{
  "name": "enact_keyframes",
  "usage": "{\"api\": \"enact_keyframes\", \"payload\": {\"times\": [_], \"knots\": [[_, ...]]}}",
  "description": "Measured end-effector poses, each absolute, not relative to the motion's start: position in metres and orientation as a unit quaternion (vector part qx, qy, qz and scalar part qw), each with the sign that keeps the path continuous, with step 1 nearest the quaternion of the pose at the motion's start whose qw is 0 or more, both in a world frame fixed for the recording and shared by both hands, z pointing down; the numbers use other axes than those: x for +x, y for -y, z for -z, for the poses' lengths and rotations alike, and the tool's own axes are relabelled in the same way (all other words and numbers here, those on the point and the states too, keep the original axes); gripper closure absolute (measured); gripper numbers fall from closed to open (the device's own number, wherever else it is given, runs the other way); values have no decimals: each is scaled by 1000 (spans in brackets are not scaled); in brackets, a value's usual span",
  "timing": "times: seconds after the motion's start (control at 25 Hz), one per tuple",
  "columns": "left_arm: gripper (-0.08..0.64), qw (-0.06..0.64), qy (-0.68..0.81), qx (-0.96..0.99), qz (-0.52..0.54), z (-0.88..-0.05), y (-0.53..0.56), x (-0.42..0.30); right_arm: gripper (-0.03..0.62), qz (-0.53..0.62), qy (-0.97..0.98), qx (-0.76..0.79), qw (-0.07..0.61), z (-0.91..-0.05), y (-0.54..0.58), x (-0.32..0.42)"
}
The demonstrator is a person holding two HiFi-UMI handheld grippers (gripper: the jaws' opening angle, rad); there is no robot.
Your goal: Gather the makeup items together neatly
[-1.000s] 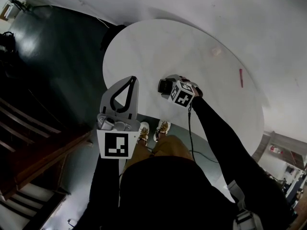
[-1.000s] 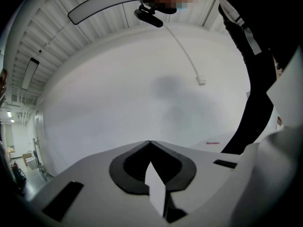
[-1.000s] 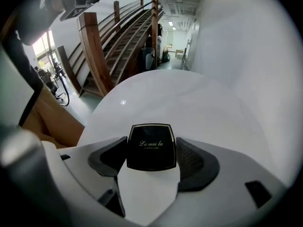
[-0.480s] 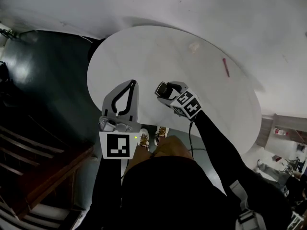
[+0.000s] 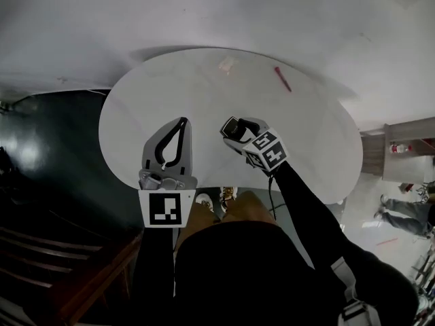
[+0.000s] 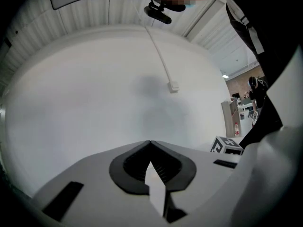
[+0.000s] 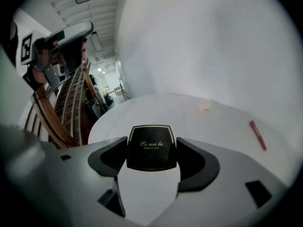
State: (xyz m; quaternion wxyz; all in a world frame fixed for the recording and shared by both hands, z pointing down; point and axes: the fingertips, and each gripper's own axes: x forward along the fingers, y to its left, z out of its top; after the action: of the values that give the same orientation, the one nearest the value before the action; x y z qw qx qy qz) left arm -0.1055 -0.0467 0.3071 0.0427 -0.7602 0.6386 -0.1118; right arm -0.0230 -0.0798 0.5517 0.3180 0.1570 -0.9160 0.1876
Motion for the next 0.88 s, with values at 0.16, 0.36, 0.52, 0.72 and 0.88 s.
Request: {"api": "enact_keyframes", "payload": {"times": [0.16,0.36,0.52,0.72,0.88], "knots": [[546,39,-614,-780,112,-313,59,-74,267,-212,906,197,309,-555,90,8],[546,22,-582,-805,108,-322,67,-44,267,-250,887,249,297,-575,98,37],[546,36,-554,-823,121,-323,74,-34,266,-263,871,275,310,-590,101,49],[546,23,-545,-830,117,-324,84,-35,266,-290,850,319,303,-603,115,63],[546,19,-540,-834,109,-323,90,-42,267,-307,831,353,302,-612,125,62]]}}
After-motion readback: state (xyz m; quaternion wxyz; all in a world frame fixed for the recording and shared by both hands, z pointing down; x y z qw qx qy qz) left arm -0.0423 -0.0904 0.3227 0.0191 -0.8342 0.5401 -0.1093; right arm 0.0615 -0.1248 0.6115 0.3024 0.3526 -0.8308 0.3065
